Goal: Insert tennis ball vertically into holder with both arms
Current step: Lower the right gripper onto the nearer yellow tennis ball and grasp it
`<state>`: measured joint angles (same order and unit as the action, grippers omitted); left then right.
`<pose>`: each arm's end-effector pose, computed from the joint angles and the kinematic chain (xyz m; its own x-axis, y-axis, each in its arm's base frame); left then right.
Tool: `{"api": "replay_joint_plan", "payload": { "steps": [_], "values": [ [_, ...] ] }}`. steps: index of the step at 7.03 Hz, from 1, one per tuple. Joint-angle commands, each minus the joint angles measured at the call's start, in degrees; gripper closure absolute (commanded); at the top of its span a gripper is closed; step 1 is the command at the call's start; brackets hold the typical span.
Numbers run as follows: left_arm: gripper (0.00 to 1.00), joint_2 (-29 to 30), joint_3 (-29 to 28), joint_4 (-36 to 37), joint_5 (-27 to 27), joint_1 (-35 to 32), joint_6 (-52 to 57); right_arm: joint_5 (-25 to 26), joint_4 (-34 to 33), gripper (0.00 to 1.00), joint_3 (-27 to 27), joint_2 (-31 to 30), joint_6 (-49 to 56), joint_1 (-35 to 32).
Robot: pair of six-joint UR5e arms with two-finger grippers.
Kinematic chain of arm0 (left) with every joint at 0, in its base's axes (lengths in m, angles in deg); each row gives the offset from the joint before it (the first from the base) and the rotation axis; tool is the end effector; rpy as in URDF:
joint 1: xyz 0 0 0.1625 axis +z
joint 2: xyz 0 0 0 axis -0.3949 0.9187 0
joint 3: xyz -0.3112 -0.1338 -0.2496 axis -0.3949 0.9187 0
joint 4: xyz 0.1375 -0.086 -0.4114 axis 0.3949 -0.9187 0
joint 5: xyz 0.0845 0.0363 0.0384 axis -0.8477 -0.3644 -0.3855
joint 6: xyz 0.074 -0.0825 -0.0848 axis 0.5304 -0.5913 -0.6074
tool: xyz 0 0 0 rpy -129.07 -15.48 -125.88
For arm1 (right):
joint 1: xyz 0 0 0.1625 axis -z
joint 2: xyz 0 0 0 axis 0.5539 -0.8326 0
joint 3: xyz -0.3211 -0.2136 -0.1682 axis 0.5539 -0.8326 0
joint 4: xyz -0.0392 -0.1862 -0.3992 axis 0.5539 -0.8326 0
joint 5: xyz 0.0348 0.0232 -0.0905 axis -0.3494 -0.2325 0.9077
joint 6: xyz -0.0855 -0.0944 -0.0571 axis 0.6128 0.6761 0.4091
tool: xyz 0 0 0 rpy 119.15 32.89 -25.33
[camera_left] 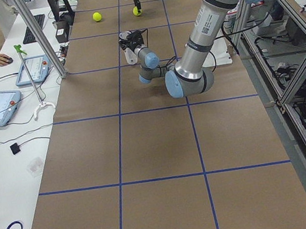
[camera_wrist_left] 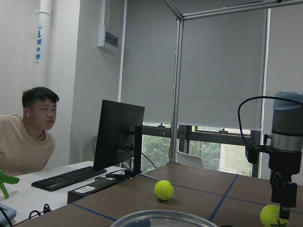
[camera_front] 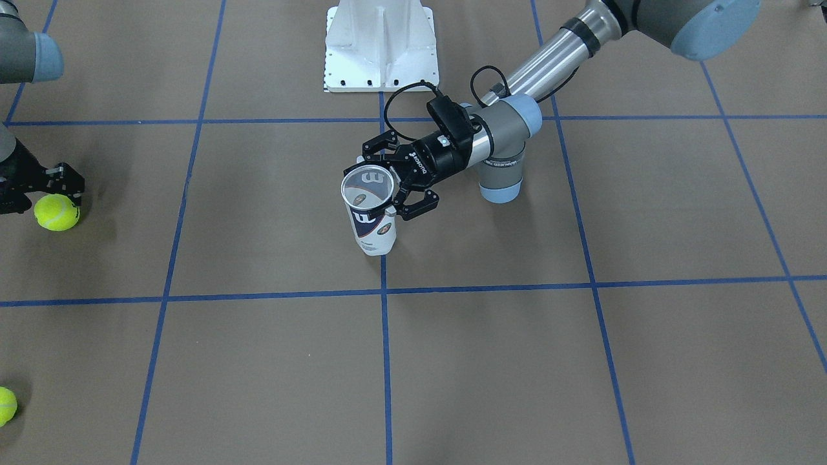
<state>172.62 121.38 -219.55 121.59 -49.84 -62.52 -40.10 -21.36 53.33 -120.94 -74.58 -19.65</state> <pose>0.6061 -0.4784 0.2052 0.3049 0.8755 -0.3748 0.7458 0.0253 0.6656 -0.2496 -0.4509 0.6215 0.7893 -0.2014 0.5801 0.1394 0.9788 0.1501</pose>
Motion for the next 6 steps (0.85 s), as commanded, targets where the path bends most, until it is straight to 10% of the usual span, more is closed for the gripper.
{"api": "replay_joint_plan", "payload": {
  "steps": [1, 3, 6],
  "values": [
    [0.22, 0.0, 0.0, 0.0, 0.0, 0.03, 0.0, 0.82, -0.17, 0.57, -0.52, 0.17, -0.18, 0.28],
    [0.22, 0.0, 0.0, 0.0, -0.09, 0.12, 0.0, -0.76, -0.79, 1.0, 1.84, 0.17, -0.36, 0.11],
    [0.22, -0.09, 0.0, 0.0, -0.18, 0.21, 0.0, -9.85, -4.1, 1.0, 6.14, 3.39, -4.11, -4.52]
  ]
}}
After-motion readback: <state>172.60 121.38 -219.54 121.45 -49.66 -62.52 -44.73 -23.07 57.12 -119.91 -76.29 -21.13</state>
